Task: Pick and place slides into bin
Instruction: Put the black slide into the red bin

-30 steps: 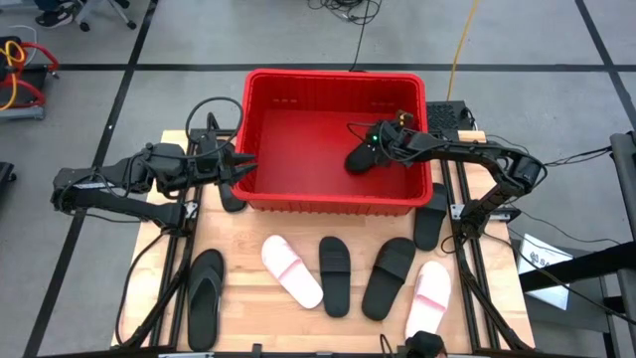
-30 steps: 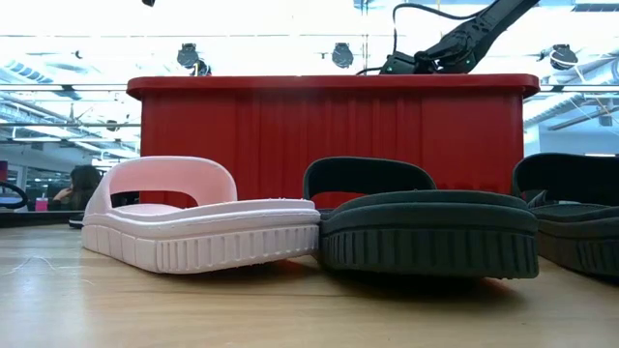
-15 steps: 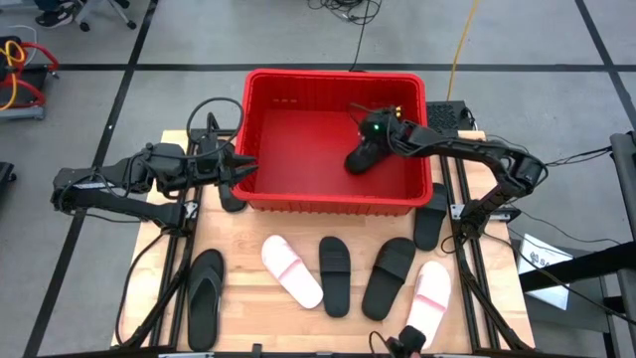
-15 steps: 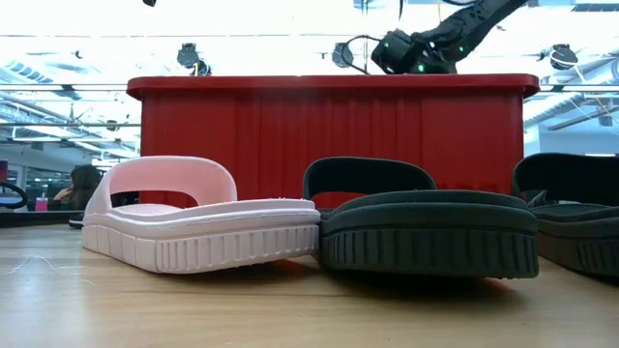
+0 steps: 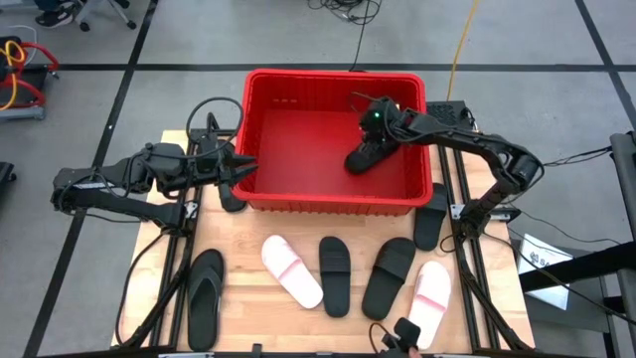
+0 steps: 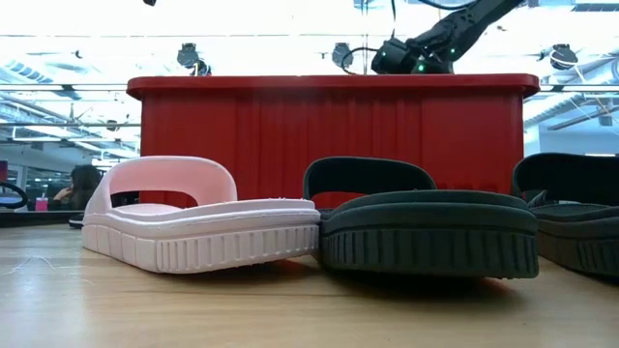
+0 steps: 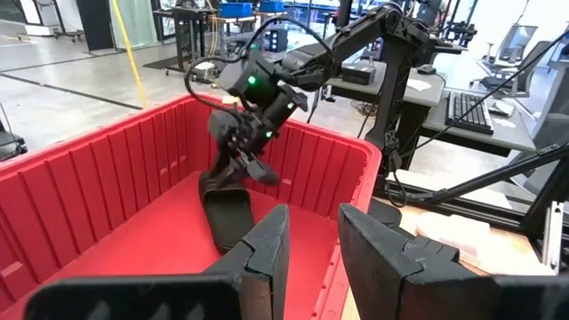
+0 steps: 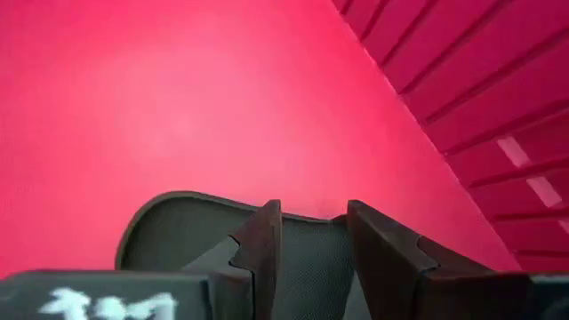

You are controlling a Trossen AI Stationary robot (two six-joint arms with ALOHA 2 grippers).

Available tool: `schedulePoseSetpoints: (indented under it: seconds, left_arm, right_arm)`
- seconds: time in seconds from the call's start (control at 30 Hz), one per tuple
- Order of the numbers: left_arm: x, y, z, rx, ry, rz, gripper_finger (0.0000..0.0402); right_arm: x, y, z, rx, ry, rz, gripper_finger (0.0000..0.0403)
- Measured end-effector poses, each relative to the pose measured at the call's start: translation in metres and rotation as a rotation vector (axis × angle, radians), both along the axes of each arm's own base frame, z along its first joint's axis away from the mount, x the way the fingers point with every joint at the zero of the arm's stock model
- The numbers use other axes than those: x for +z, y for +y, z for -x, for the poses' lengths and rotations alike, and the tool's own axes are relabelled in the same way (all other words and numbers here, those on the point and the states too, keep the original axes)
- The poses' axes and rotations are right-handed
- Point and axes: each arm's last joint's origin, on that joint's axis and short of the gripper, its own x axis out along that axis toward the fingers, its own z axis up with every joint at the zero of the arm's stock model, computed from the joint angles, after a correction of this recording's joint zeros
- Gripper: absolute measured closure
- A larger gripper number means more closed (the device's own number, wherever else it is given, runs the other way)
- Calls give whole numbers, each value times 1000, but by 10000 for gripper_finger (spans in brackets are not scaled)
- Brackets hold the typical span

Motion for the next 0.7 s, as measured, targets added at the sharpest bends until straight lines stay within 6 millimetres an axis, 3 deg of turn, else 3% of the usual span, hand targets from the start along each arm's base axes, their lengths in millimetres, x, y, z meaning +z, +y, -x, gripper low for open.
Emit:
schedulePoseSetpoints:
  seconds: [0.27,0.4,0.7]
  left_arm:
    - [0,0,0,0,1,0,305]
    - [0,0,0,0,1,1,305]
    - [0,0,0,0,1,1,305]
  right_arm:
    - [-30,-8,-7,54,114,-25,280]
    - [-44,-13,-9,-1,203,8,280]
    - [-50,-16,-10,-38,242,49,280]
